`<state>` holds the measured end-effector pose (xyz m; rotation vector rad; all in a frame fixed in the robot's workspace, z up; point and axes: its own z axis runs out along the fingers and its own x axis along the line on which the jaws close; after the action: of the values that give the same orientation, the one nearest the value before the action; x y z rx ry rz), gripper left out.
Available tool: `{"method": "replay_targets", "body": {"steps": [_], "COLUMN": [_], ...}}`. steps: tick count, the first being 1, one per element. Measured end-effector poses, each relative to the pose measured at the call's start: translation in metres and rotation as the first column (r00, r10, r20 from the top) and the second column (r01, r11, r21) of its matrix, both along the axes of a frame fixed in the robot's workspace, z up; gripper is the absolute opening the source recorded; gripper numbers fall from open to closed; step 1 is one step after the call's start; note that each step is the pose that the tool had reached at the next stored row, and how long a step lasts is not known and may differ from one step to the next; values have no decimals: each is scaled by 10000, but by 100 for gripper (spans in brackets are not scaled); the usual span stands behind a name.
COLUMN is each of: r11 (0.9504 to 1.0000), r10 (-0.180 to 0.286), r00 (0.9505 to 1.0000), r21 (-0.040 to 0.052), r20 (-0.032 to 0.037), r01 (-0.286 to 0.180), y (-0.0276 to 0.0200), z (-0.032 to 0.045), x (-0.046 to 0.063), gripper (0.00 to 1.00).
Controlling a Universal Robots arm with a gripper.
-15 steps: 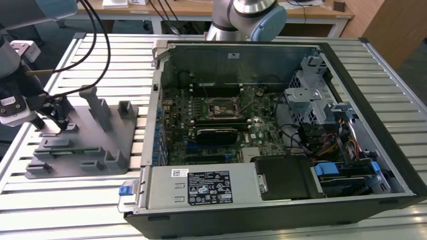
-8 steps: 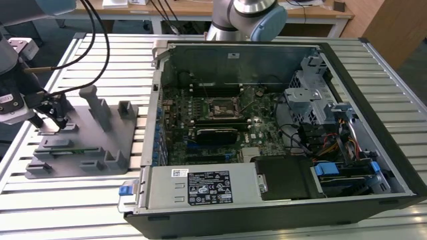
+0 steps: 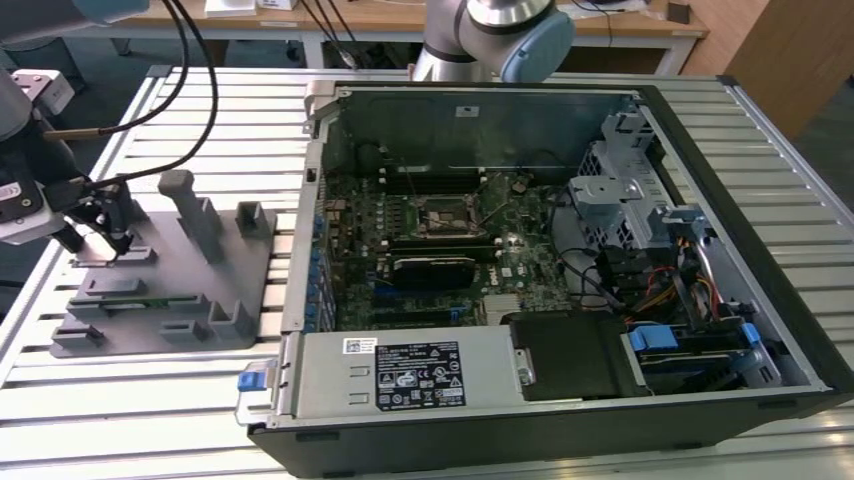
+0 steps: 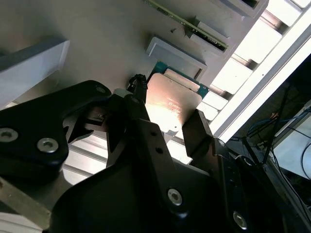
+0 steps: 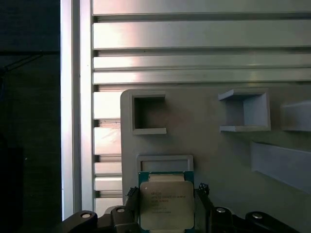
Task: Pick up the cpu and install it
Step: 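Pick up the cpu and move it towards the insertion slot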
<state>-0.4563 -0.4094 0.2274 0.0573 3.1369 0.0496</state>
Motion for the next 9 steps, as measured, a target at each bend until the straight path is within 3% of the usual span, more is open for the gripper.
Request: {"method": "replay_targets", "body": {"steps": [9], "r11": [10000], "r10": [-1], "r00": [10000], "r21": [0], "r20": [-1], "r01": [1], "y": [2], "z": [69], "x": [0], "gripper": [54]}}
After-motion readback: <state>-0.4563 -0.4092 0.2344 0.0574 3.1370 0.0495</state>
